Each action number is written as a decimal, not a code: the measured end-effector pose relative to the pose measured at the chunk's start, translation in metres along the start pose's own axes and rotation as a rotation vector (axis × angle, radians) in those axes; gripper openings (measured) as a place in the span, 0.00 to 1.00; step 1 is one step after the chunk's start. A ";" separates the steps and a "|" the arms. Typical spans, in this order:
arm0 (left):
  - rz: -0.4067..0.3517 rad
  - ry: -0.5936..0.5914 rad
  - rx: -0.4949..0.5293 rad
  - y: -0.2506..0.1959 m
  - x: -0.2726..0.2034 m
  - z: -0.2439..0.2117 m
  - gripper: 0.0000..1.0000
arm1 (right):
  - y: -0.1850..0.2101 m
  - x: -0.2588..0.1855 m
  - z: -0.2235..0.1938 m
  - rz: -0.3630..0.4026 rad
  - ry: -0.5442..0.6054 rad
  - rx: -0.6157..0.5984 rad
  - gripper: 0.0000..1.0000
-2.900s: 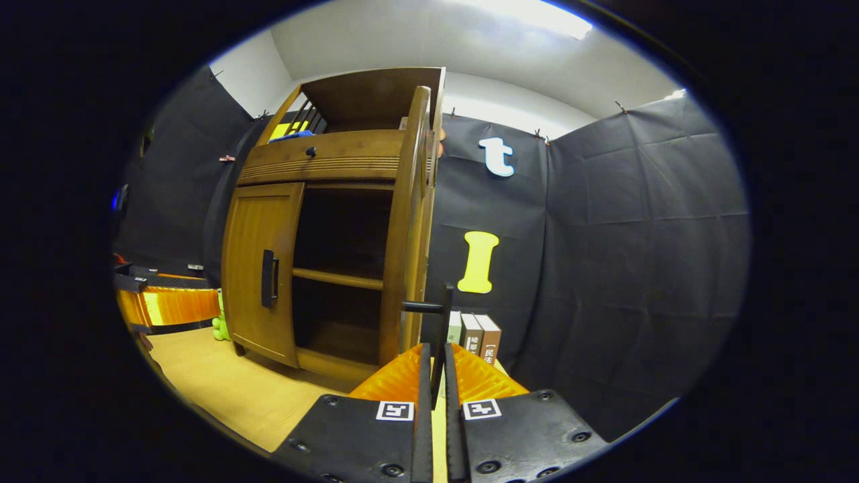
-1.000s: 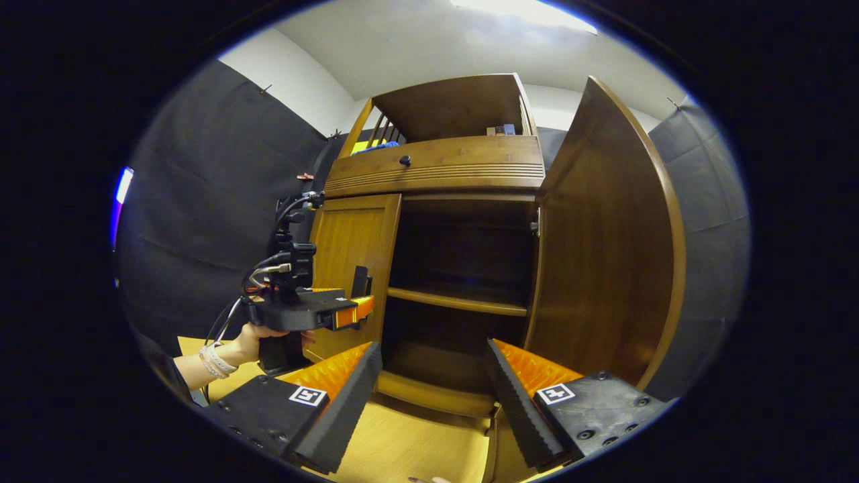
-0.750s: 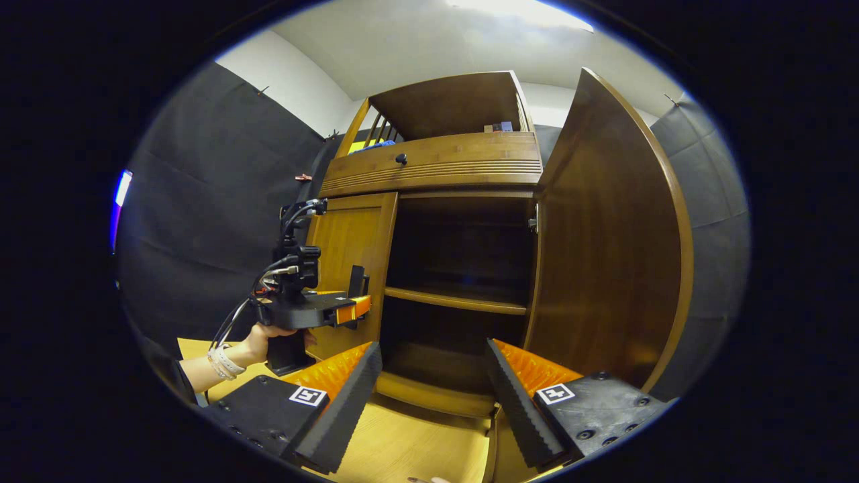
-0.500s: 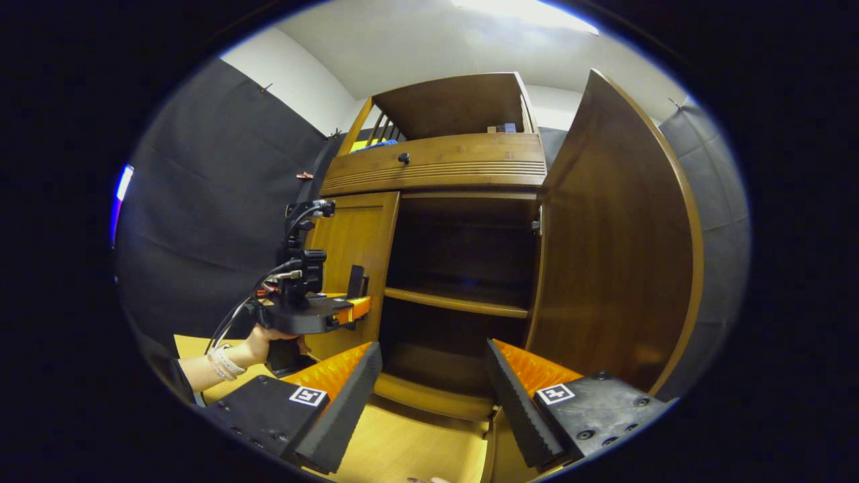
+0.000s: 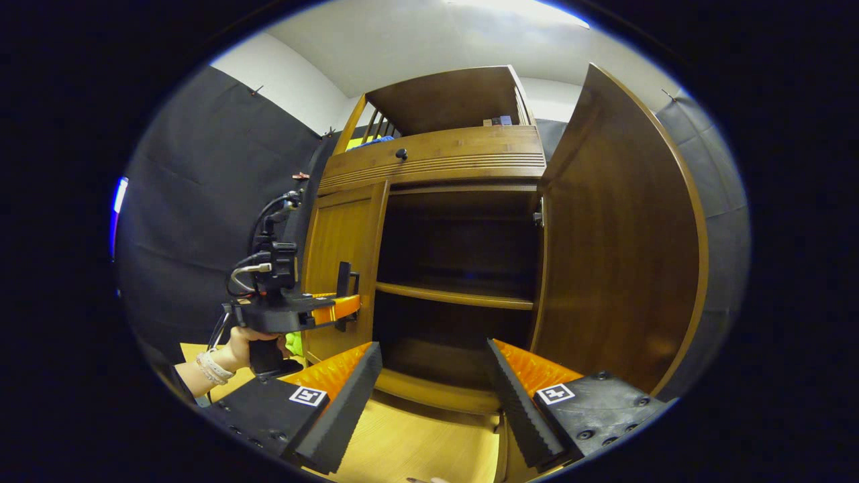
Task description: Open the right door of the double-door shoe cabinet with the right hand, and open the left door with the left hand.
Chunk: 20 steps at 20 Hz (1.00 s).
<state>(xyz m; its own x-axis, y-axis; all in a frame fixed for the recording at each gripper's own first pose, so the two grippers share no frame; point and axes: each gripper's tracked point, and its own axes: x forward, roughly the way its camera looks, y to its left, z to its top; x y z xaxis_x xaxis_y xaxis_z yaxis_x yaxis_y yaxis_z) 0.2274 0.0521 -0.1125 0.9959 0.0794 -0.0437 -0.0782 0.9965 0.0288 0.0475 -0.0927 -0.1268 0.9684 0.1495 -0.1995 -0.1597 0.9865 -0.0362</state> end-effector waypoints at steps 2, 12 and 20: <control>-0.009 0.004 0.001 0.004 -0.014 0.001 0.30 | 0.010 -0.004 0.005 0.004 -0.002 -0.003 0.95; 0.005 0.015 -0.010 0.035 -0.092 0.010 0.29 | 0.046 -0.023 0.006 0.034 0.016 0.002 0.96; 0.026 0.015 -0.008 0.062 -0.127 0.015 0.29 | 0.062 -0.030 0.005 0.066 0.013 0.017 0.98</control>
<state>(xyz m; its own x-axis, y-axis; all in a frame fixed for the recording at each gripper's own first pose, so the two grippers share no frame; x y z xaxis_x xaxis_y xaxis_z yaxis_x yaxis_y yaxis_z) 0.0969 0.1030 -0.0905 0.9927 0.1058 -0.0584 -0.1046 0.9943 0.0223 0.0092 -0.0354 -0.1180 0.9533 0.2132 -0.2139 -0.2196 0.9756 -0.0061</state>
